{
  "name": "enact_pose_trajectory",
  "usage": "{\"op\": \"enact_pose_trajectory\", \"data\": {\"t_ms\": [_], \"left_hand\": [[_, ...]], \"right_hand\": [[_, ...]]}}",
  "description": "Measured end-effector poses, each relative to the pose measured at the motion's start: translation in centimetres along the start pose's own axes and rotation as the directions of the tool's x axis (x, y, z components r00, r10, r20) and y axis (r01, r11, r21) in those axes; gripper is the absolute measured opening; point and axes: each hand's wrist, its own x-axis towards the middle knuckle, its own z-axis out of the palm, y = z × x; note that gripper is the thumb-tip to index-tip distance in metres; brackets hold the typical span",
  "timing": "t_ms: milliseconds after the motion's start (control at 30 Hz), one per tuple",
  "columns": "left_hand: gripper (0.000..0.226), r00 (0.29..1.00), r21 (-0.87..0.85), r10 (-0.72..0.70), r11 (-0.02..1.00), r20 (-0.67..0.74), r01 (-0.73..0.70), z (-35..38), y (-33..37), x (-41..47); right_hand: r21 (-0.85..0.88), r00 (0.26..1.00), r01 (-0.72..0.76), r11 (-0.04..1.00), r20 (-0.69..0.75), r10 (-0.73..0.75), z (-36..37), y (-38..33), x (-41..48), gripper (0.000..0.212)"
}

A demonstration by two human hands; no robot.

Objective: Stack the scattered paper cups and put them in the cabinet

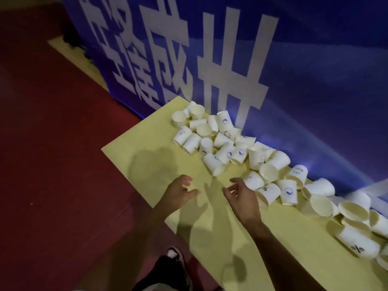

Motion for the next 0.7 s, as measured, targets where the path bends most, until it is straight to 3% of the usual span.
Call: {"op": "enact_pose_trajectory", "data": {"t_ms": [133, 367, 533, 700], "left_hand": [[0.04, 0.999, -0.023, -0.023, 0.999, -0.038, 0.022, -3.2, -2.0, 5.4], [0.054, 0.997, -0.019, -0.079, 0.997, -0.005, 0.079, -7.9, -2.4, 18.3], [0.074, 0.995, 0.055, -0.097, 0.994, 0.01, 0.097, -9.4, -1.6, 25.0], [0.081, 0.986, 0.05, -0.123, 0.992, 0.112, 0.118, -9.1, -2.4, 28.5]], "right_hand": [[-0.06, 0.999, 0.001, 0.998, 0.047, 0.002, 3.9, -3.2, 4.7, 0.047], [-0.144, 0.996, -0.08, 0.986, -0.036, 0.076, 9.1, -8.1, 14.1, 0.051], [-0.086, 0.964, -0.263, 0.961, -0.069, 0.258, 13.6, -10.9, 18.6, 0.047], [-0.002, 0.884, -0.457, 0.889, -0.115, 0.454, 17.6, -10.9, 20.2, 0.057]]}}
